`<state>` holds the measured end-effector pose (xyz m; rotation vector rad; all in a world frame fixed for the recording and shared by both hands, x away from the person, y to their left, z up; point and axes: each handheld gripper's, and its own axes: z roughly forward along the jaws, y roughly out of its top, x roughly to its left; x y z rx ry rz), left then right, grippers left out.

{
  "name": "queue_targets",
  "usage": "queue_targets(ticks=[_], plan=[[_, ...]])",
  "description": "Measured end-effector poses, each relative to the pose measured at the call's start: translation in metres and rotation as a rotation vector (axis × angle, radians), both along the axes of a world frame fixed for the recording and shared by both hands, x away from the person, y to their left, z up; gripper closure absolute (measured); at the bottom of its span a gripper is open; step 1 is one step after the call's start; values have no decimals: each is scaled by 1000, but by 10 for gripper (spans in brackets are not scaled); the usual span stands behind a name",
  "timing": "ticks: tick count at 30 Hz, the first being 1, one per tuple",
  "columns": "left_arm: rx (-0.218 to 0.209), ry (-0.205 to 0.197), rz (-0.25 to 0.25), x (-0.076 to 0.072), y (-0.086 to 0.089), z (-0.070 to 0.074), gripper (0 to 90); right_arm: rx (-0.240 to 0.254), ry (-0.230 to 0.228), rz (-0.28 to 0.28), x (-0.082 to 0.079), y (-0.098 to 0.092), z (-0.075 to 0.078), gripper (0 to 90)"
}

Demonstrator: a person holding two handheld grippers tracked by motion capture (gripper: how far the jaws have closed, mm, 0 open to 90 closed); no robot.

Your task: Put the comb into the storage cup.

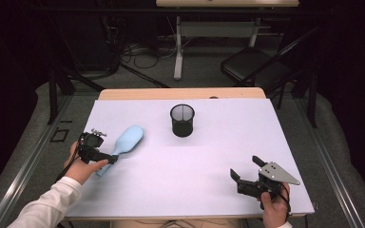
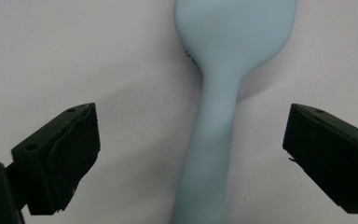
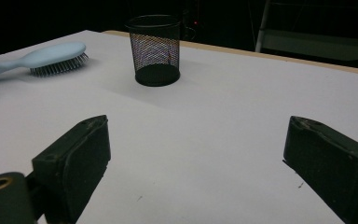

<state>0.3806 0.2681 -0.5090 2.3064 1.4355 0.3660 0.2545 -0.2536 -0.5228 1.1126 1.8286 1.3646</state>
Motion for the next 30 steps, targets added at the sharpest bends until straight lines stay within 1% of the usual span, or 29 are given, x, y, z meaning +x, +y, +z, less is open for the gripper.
queue_targets(ticks=[2, 5, 8, 10, 12, 14, 15, 19, 21, 22, 25, 28, 30], plan=[[5, 0, -4, 1, -1, 0, 70, 0, 0, 1, 0, 0, 0, 69], [16, 9, -10, 4, -3, 0, 77, -2, 0, 3, 0, 0, 0, 69], [33, 8, -19, 6, -5, -1, 86, -4, 0, 4, 0, 0, 0, 69], [37, 10, -21, 8, -7, -2, 91, -2, -1, 2, 0, 0, 0, 69], [48, 13, -40, 10, -8, -3, 104, -2, -1, 2, 0, 0, 0, 68], [75, 14, -61, 10, -11, -5, 144, -2, 0, 2, 0, 0, 0, 69], [75, 14, -61, 10, -11, -5, 151, -2, 0, 2, 0, 0, 0, 69], [101, 19, -87, 11, -18, -8, 166, -2, 0, 3, 0, 0, 0, 69], [106, 17, -89, 11, -19, -8, 192, -3, 0, 3, 0, 0, 0, 69], [115, 17, -98, 11, -20, -8, 200, -3, -1, 3, 0, 0, 0, 69], [111, 11, -97, 12, -20, -8, 226, -4, 0, 4, 0, 0, 0, 69], [117, 4, -103, 13, -20, -9, 235, -3, 0, 3, 0, 0, 0, 69], [120, 9, -109, 14, -20, -9, 259, -5, -1, 5, 0, 0, 0, 69]])
